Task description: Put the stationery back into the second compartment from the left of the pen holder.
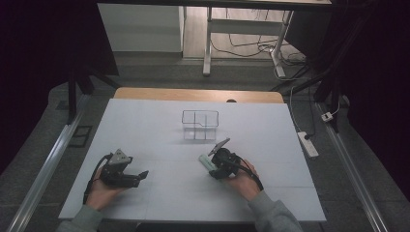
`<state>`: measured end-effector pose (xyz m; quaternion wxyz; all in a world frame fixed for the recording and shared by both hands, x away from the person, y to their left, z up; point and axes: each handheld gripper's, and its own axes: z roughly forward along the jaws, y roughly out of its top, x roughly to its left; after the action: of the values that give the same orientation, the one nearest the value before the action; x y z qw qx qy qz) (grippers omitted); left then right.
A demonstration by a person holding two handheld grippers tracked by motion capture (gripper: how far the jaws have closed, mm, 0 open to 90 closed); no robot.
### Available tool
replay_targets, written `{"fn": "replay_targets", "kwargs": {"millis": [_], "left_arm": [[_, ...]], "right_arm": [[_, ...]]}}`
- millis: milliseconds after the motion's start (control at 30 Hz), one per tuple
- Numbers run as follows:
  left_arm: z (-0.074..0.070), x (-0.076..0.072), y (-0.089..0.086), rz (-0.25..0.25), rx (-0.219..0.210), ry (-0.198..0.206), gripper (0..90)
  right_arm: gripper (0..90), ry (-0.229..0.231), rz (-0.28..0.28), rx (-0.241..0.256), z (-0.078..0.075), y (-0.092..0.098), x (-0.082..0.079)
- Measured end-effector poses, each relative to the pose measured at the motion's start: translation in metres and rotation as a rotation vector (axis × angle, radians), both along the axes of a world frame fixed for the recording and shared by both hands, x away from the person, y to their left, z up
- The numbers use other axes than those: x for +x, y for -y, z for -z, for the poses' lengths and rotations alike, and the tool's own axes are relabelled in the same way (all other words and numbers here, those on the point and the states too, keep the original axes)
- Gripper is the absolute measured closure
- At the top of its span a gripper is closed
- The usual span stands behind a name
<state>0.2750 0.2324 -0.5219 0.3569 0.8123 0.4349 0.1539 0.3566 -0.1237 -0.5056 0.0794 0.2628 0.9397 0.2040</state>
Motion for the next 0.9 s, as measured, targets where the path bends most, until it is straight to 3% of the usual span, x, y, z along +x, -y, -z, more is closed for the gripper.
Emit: {"fn": "replay_targets", "kwargs": {"millis": [67, 267, 500, 900], "left_arm": [[0.000, 0.000, 0.000, 0.005, 0.002, 0.001, 16.1], [0.000, 0.000, 0.000, 0.007, 0.004, -0.002, 16.0], [0.000, 0.000, 0.000, 0.008, 0.002, 0.002, 16.1], [-0.002, -0.002, 0.001, 0.028, 0.003, 0.013, 16.9]], "right_arm": [[66.2, -0.003, 0.003, -0.009, -0.001, -0.002, 0.000], [66.7, -0.010, 0.017, -0.019, -0.001, -0.005, -0.001], [66.8, -0.002, -0.003, -0.016, -0.002, -0.003, -0.001], [66.8, 0.021, -0.055, 0.085, -0.022, 0.006, -0.004]]}}
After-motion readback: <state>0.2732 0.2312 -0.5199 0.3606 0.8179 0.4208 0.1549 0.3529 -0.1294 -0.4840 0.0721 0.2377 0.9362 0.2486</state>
